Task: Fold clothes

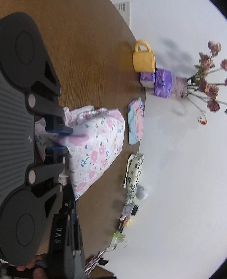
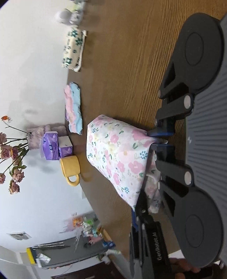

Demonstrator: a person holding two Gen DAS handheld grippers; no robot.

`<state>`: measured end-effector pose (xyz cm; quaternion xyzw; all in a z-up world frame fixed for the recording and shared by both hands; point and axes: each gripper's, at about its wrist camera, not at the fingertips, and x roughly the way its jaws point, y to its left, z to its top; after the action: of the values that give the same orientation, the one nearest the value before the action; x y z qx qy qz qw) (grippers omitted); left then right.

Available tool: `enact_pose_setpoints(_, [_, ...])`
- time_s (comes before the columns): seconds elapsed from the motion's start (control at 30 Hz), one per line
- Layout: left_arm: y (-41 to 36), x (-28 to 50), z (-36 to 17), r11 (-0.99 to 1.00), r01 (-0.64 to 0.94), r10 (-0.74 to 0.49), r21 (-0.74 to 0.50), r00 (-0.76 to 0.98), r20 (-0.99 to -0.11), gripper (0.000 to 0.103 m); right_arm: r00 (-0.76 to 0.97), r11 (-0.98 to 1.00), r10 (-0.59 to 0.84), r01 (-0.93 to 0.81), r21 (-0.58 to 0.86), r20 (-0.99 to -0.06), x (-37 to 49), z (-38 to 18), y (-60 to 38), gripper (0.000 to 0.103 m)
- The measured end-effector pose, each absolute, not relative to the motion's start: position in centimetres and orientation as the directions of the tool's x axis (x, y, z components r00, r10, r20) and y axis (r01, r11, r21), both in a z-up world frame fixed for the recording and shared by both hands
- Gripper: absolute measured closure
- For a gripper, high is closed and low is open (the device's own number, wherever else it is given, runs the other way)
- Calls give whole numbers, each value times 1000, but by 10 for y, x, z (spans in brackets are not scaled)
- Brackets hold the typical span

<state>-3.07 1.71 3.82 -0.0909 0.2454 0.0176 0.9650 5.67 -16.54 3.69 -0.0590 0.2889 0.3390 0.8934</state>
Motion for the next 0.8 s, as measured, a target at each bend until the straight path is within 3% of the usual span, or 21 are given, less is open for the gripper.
enact_pose_setpoints(0.17, [17, -38, 39, 986, -89, 15, -141, 888, -460, 93, 632, 766, 542, -643, 17, -554, 43, 39, -156, 99])
enact_pose_setpoints(0.4, [25, -38, 29, 979, -103, 7, -175, 878, -478, 94, 607, 766, 548, -640, 54, -575, 44, 35, -155, 100])
enact_pose_setpoints(0.6, [30, -40, 34, 982, -100, 13, -163, 885, -466, 73, 604, 771, 560, -631, 89, -567, 45, 39, -168, 84])
enact_pose_setpoints(0.73, [29, -36, 32, 984, -80, -4, -159, 884, -468, 74, 604, 770, 555, -633, 79, -572, 45, 36, -162, 82])
enact_pose_setpoints(0.77, [27, -36, 32, 986, -70, -8, -151, 885, -465, 84, 604, 770, 553, -634, 74, -573, 45, 35, -160, 84])
enact_pose_setpoints(0.8, [25, -35, 32, 988, -60, -13, -142, 887, -462, 91, 605, 769, 551, -636, 68, -575, 44, 34, -159, 96])
